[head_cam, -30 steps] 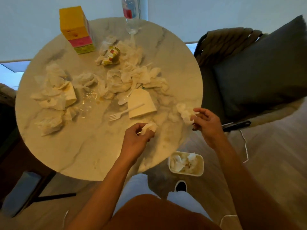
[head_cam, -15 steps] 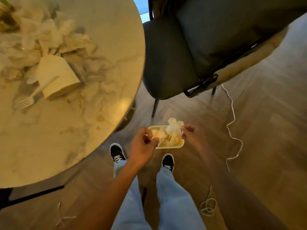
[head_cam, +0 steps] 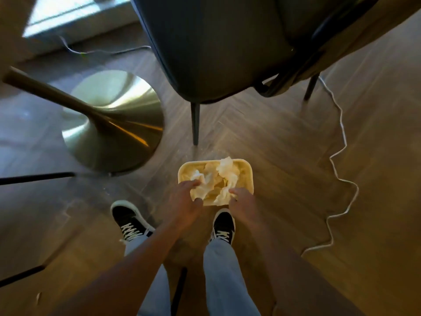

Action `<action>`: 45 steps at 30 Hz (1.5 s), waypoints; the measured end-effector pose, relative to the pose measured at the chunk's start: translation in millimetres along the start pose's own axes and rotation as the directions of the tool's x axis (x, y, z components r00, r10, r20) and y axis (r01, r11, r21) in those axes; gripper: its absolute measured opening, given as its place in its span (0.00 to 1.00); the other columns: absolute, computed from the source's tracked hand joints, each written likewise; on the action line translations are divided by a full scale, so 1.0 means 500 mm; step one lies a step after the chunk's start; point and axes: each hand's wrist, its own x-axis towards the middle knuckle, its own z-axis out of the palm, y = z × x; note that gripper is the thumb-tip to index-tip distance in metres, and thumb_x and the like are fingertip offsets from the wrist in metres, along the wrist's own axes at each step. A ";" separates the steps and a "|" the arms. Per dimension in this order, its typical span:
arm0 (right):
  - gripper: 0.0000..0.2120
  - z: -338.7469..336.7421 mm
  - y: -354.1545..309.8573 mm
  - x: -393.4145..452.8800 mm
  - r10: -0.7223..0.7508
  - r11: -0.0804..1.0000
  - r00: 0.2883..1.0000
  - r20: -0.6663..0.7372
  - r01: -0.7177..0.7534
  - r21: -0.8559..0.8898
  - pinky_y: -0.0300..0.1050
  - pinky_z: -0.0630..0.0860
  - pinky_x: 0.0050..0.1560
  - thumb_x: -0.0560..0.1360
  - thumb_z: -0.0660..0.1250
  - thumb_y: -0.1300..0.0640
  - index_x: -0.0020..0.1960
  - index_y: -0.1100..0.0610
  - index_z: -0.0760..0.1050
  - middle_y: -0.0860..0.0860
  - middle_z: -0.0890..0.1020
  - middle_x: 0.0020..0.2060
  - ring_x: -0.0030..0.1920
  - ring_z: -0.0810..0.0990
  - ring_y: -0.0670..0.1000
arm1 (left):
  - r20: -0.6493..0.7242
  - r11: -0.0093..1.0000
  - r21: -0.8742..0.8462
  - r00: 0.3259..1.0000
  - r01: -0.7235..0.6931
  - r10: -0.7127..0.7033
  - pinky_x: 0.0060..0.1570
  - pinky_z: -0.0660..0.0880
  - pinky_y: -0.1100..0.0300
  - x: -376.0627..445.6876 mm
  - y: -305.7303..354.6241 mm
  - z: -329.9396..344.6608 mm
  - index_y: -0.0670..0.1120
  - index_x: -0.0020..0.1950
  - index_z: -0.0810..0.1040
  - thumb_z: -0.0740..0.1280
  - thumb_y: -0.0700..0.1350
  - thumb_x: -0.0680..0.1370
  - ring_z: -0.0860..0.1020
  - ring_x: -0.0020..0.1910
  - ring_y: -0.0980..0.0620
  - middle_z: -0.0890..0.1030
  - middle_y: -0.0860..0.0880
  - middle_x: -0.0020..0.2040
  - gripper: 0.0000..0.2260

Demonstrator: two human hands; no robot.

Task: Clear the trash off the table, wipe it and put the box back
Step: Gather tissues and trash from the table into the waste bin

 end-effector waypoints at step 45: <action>0.10 -0.133 -0.531 -0.599 -0.420 0.878 0.856 -0.303 0.467 0.103 0.49 0.77 0.58 0.79 0.62 0.60 0.58 0.52 0.77 0.49 0.81 0.54 0.54 0.79 0.48 | -0.294 0.827 -0.412 0.915 -0.382 0.277 0.43 0.76 0.67 -0.481 0.199 -0.512 0.57 0.42 0.80 0.67 0.38 0.75 0.79 0.40 0.60 0.82 0.56 0.40 0.13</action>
